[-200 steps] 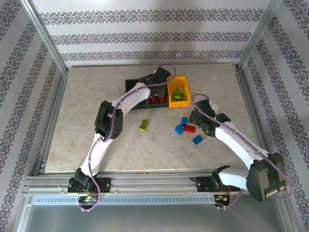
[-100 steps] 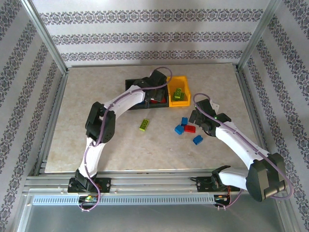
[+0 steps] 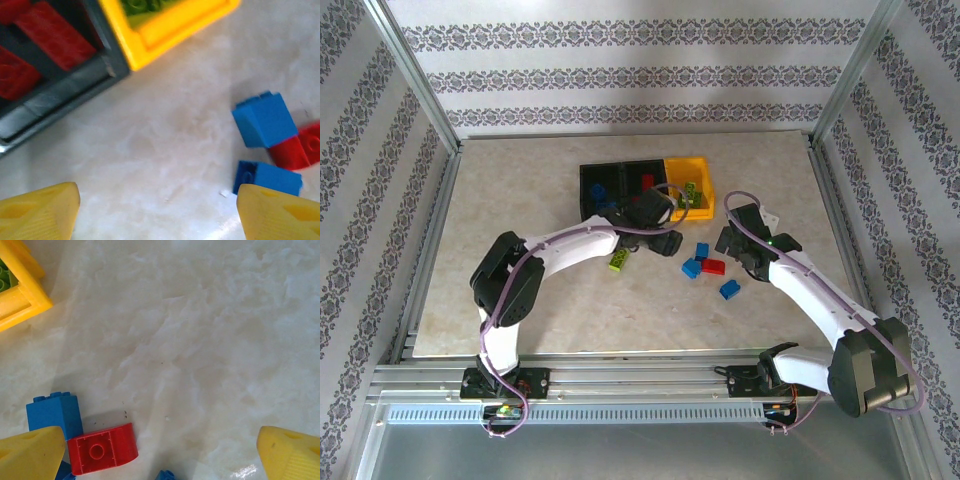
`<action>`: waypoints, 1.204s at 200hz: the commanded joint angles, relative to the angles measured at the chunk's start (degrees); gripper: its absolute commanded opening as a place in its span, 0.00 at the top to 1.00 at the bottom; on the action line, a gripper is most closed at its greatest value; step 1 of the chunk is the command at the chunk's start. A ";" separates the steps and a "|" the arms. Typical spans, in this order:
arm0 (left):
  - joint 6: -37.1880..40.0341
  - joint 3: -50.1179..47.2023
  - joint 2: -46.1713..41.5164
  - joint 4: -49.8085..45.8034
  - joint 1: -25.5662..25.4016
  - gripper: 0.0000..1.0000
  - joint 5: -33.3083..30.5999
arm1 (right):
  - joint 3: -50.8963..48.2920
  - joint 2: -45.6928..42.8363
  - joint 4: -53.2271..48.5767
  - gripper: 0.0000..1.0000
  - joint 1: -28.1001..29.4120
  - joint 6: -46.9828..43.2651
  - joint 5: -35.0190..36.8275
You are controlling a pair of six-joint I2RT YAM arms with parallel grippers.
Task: Sort the legos into containers by color
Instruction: Pick up the lego from the center of the table.
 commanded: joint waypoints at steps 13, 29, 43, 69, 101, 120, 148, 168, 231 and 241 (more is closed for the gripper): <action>6.90 0.68 2.74 2.96 -3.60 0.17 2.56 | -0.99 -0.59 -0.19 0.02 -0.97 1.04 -0.60; 8.13 1.45 4.05 2.81 -4.78 0.17 4.11 | -0.97 -0.59 -0.32 0.02 -1.30 1.04 -0.83; 9.44 2.64 5.27 2.07 -5.72 0.17 4.76 | -1.10 -0.59 -0.37 0.02 -1.48 1.04 -1.04; 10.88 5.12 7.62 0.67 -7.25 0.16 4.50 | -1.06 -0.58 -0.36 0.02 -1.75 1.13 -1.33; 11.08 7.06 10.21 -0.38 -7.85 0.15 3.41 | -1.14 -0.72 -0.29 0.02 -1.93 1.04 -1.44; 11.29 8.50 11.49 -1.51 -8.05 0.15 3.27 | -1.24 -0.83 -0.28 0.02 -2.05 1.12 -1.41; 11.71 9.77 13.23 -2.47 -8.42 0.17 2.75 | -1.41 -0.85 -0.28 0.02 -2.13 1.21 -1.49; 11.47 10.35 14.12 -2.88 -8.43 0.20 2.57 | -1.49 -0.92 -0.28 0.02 -2.24 1.30 -1.65; 10.72 11.85 16.52 -3.63 -8.42 0.36 2.76 | -1.50 -1.20 -0.10 0.02 -2.37 1.39 -1.75; 10.39 11.89 16.83 -3.60 -8.42 0.37 2.66 | -1.55 -1.25 -0.10 0.02 -2.37 1.48 -1.75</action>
